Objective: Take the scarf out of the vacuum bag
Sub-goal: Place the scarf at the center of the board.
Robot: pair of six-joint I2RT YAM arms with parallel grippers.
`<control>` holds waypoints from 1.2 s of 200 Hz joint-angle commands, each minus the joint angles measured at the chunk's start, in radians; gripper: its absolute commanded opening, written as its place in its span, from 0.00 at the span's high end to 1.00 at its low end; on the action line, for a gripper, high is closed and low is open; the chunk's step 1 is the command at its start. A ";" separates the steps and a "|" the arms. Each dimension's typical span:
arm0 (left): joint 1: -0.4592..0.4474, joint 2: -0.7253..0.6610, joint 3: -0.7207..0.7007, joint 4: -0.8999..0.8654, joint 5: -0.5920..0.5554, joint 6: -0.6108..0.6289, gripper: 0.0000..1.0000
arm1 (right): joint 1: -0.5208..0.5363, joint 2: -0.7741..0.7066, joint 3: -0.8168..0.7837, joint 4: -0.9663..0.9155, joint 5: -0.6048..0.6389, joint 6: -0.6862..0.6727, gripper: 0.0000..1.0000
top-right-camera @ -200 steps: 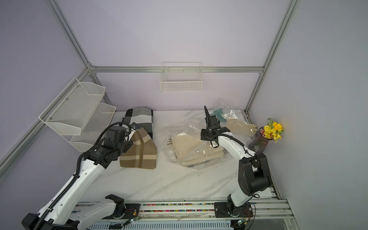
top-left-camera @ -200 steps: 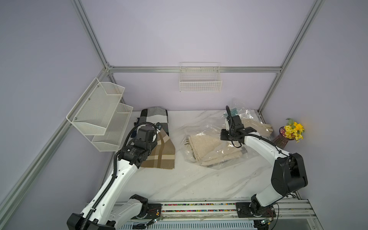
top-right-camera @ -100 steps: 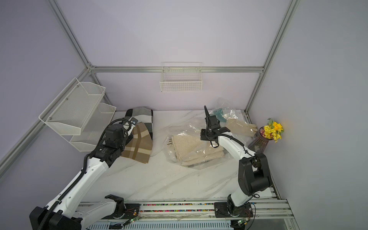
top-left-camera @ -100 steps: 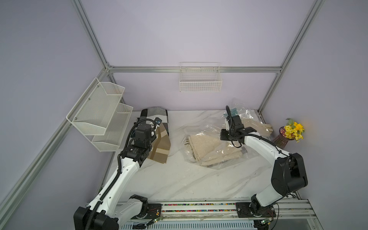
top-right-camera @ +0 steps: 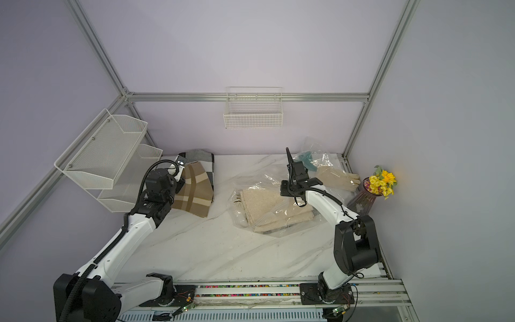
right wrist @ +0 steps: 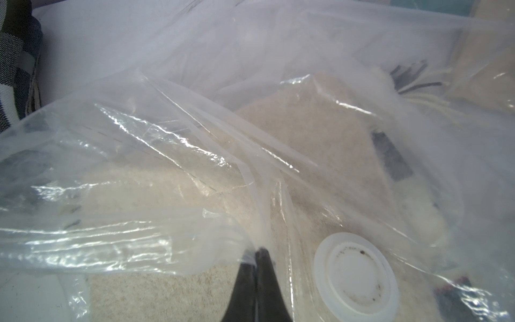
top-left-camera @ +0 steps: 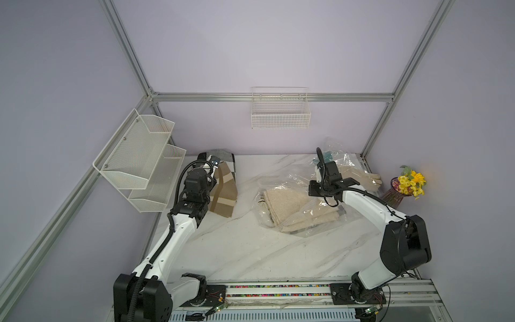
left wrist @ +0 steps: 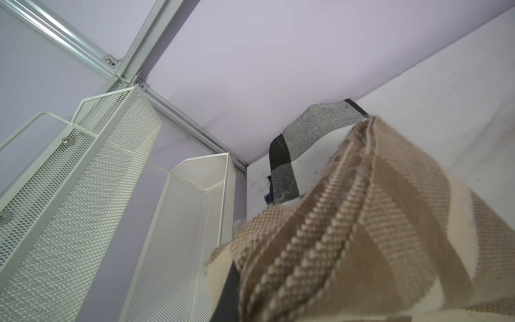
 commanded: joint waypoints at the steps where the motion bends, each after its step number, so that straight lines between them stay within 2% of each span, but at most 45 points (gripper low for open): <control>1: 0.012 0.014 0.027 0.195 0.023 -0.030 1.00 | -0.011 -0.010 0.001 0.016 0.013 0.007 1.00; 25: 0.027 0.036 0.017 0.296 0.042 -0.044 1.00 | -0.011 0.000 0.008 0.015 0.013 0.007 1.00; 57: 0.051 0.088 0.047 0.347 0.063 -0.090 1.00 | -0.012 0.013 0.013 0.014 0.015 0.007 1.00; 176: 0.112 0.394 0.218 0.433 0.120 -0.188 1.00 | -0.011 0.052 0.032 0.015 0.016 -0.002 1.00; 240: 0.136 0.552 0.376 0.430 0.136 -0.223 1.00 | -0.011 0.062 0.033 0.014 0.014 -0.008 1.00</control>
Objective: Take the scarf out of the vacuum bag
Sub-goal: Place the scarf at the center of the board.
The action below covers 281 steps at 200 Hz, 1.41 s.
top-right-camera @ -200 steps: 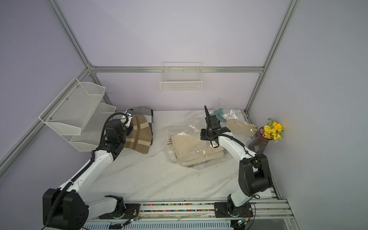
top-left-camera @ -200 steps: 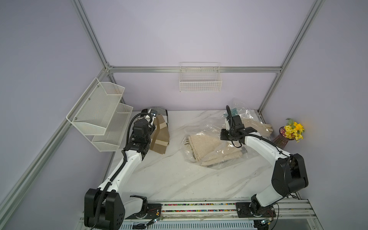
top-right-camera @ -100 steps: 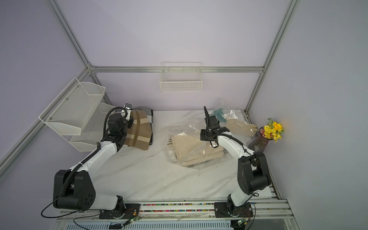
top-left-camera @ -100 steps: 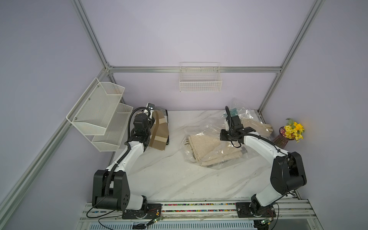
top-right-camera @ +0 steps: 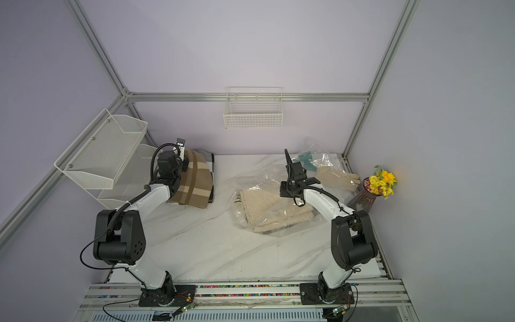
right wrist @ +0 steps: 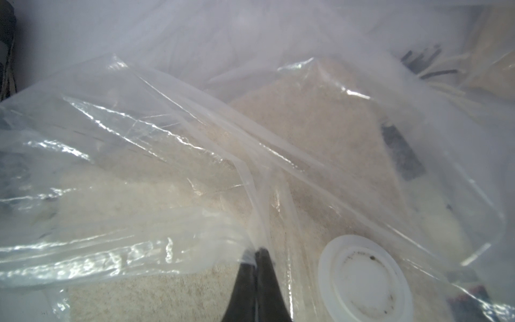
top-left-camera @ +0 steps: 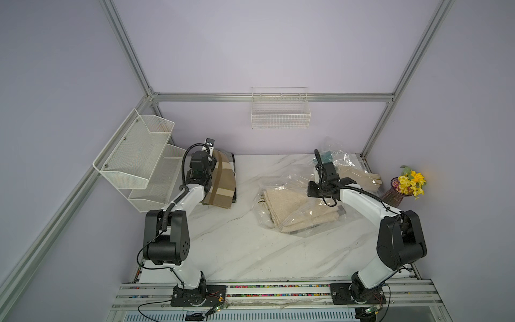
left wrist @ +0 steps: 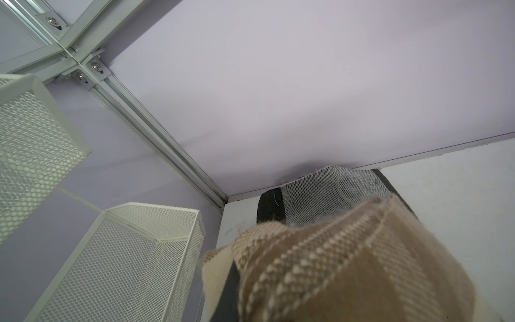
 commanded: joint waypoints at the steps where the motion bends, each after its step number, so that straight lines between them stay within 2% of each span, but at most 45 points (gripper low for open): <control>1: 0.013 0.031 0.099 0.111 0.017 -0.027 1.00 | -0.009 0.010 0.026 0.010 0.014 -0.007 1.00; 69: 0.029 0.201 0.288 0.017 0.005 -0.021 0.99 | -0.010 0.010 0.021 0.012 0.003 -0.010 1.00; 77: 0.030 0.208 0.295 0.012 -0.013 -0.024 0.82 | -0.010 0.009 0.020 0.013 0.003 -0.012 1.00; 83: 0.029 0.209 0.294 0.021 -0.030 -0.031 0.63 | -0.009 0.010 0.020 0.012 0.002 -0.012 1.00; 93: 0.029 0.204 0.286 0.036 -0.046 -0.037 0.19 | -0.009 0.010 0.020 0.012 0.003 -0.012 1.00; 99: 0.029 0.203 0.281 0.050 -0.064 -0.038 0.02 | -0.010 0.010 0.020 0.015 0.001 -0.012 1.00; 101: 0.030 0.202 0.279 0.054 -0.070 -0.038 0.00 | -0.009 0.009 0.022 0.016 0.000 -0.012 1.00; 129: 0.031 0.192 0.291 0.035 -0.089 -0.044 0.00 | -0.008 0.016 0.021 0.016 -0.009 -0.012 1.00; 152: 0.031 0.182 0.302 0.003 -0.051 -0.074 0.00 | -0.009 0.017 0.022 0.017 -0.009 -0.012 1.00; 201: 0.030 0.219 0.373 -0.168 0.124 -0.164 0.00 | -0.007 0.017 0.022 0.016 -0.011 -0.012 1.00; 221: 0.029 0.246 0.419 -0.256 0.234 -0.190 0.00 | -0.007 0.015 0.025 0.016 -0.013 -0.014 1.00; 249: 0.016 0.300 0.562 -0.499 0.301 -0.255 0.00 | -0.006 0.019 0.025 0.014 -0.012 -0.013 1.00; 281: 0.002 0.404 0.759 -0.782 0.267 -0.307 0.00 | -0.001 0.020 0.029 0.012 -0.014 -0.014 1.00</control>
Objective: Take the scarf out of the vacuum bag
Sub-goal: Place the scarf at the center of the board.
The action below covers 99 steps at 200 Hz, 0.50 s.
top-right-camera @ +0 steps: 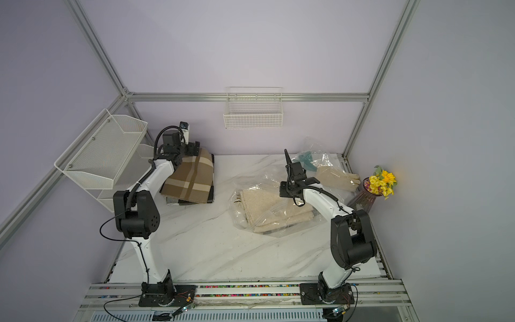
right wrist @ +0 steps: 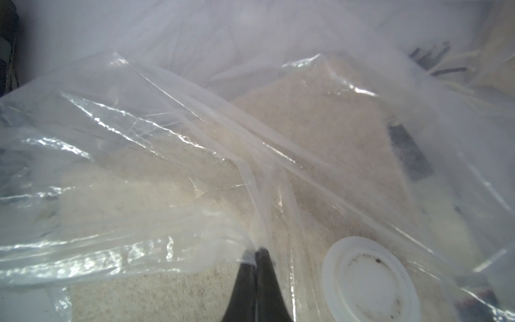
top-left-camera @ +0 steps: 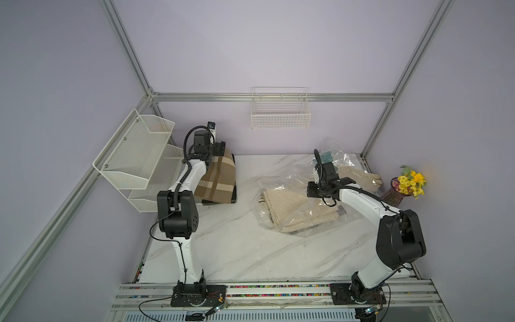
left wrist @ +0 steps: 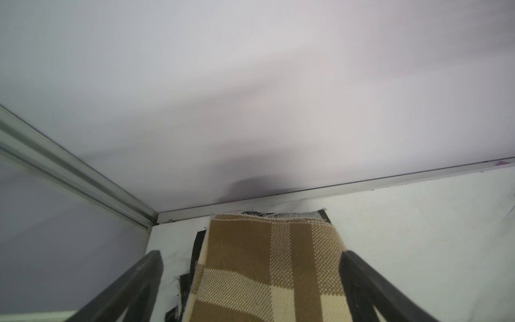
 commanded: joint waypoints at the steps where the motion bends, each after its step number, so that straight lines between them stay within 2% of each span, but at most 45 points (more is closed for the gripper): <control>1: -0.012 0.053 0.121 -0.268 0.029 -0.080 0.00 | -0.001 0.011 0.026 0.011 0.002 -0.010 1.00; 58: -0.040 0.190 0.295 -0.479 0.103 -0.224 0.00 | 0.001 0.008 0.017 0.015 0.005 -0.010 1.00; 99: -0.113 0.305 0.441 -0.586 -0.040 -0.255 0.00 | 0.005 0.005 0.021 0.010 0.007 -0.011 1.00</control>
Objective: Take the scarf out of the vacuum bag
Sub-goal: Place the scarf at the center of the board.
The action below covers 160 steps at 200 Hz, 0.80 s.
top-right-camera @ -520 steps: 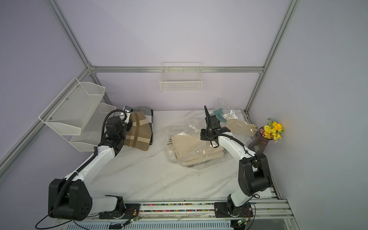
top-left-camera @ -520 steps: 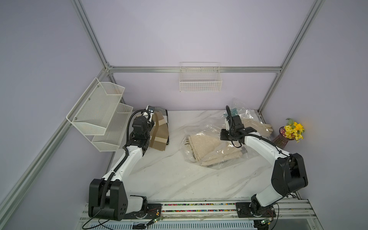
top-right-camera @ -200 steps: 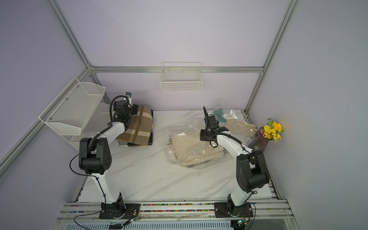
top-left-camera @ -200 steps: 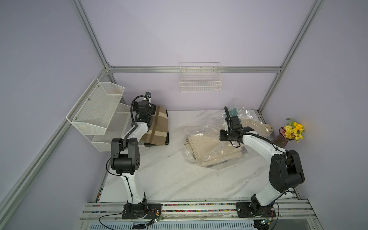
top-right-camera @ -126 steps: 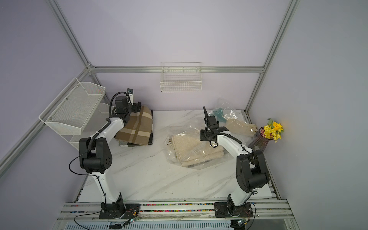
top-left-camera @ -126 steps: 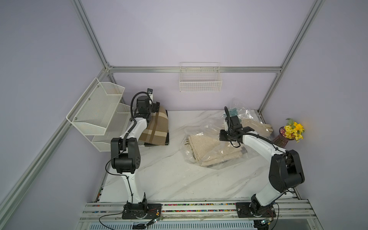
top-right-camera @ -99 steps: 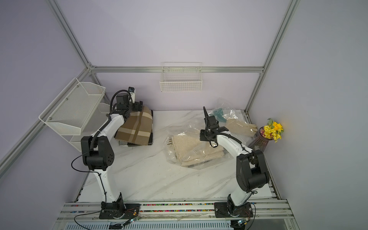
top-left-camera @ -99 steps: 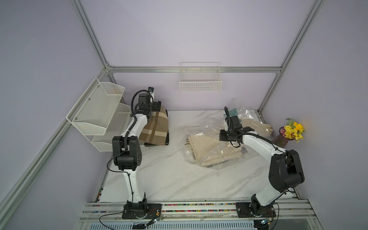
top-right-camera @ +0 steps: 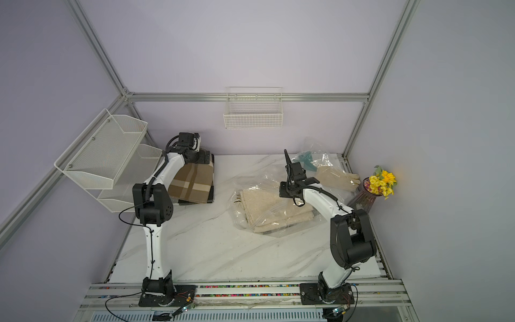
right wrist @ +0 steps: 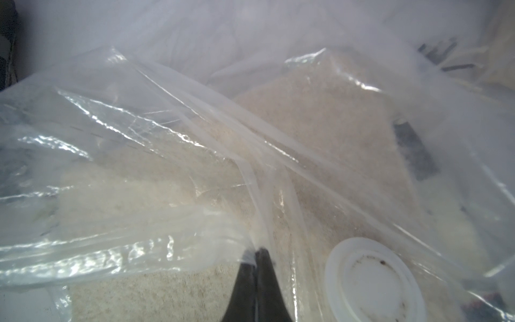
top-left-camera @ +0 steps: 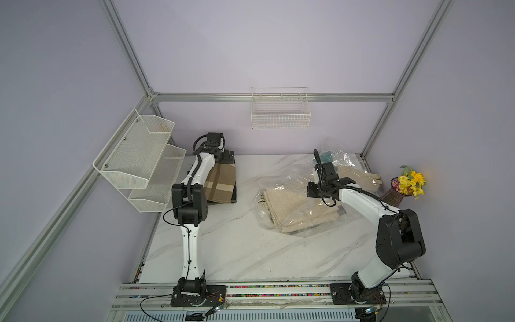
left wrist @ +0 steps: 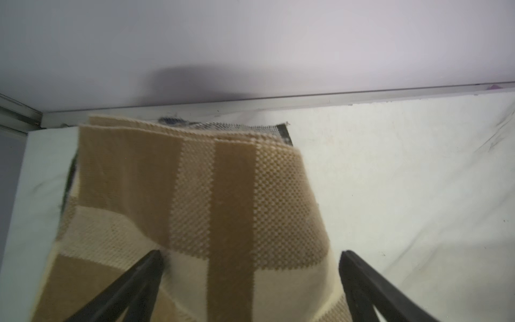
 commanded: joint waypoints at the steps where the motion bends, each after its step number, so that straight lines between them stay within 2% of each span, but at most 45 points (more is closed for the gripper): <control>1: -0.055 0.050 0.116 -0.106 -0.079 -0.046 0.00 | 0.002 0.002 0.021 0.010 0.010 -0.011 1.00; 17: -0.083 0.111 0.202 -0.170 -0.167 -0.047 0.00 | 0.002 -0.002 0.016 0.010 0.012 -0.012 1.00; 28: -0.082 0.140 0.245 -0.203 -0.198 -0.074 0.04 | 0.003 -0.004 0.015 0.010 0.014 -0.013 1.00; 40: -0.075 0.151 0.254 -0.210 -0.203 -0.102 0.16 | 0.003 -0.009 0.014 0.009 0.015 -0.013 1.00; 70: -0.058 0.139 0.241 -0.199 -0.165 -0.130 0.53 | 0.002 -0.015 0.009 0.010 0.017 -0.013 1.00; 85: -0.052 0.121 0.230 -0.181 -0.132 -0.123 0.61 | 0.003 -0.012 0.009 0.011 0.015 -0.012 1.00; 111: -0.037 0.070 0.179 -0.123 -0.086 -0.119 0.66 | 0.004 -0.014 0.011 0.010 0.014 -0.013 1.00; 129: -0.009 0.013 0.107 -0.066 -0.013 -0.147 0.68 | 0.004 -0.015 0.011 0.011 0.016 -0.013 1.00; 142: 0.025 -0.068 -0.022 0.044 0.078 -0.207 0.68 | 0.004 -0.015 0.010 0.010 0.014 -0.014 1.00; 160: 0.080 -0.216 -0.300 0.330 0.213 -0.297 0.68 | 0.004 -0.015 0.007 0.011 0.014 -0.013 1.00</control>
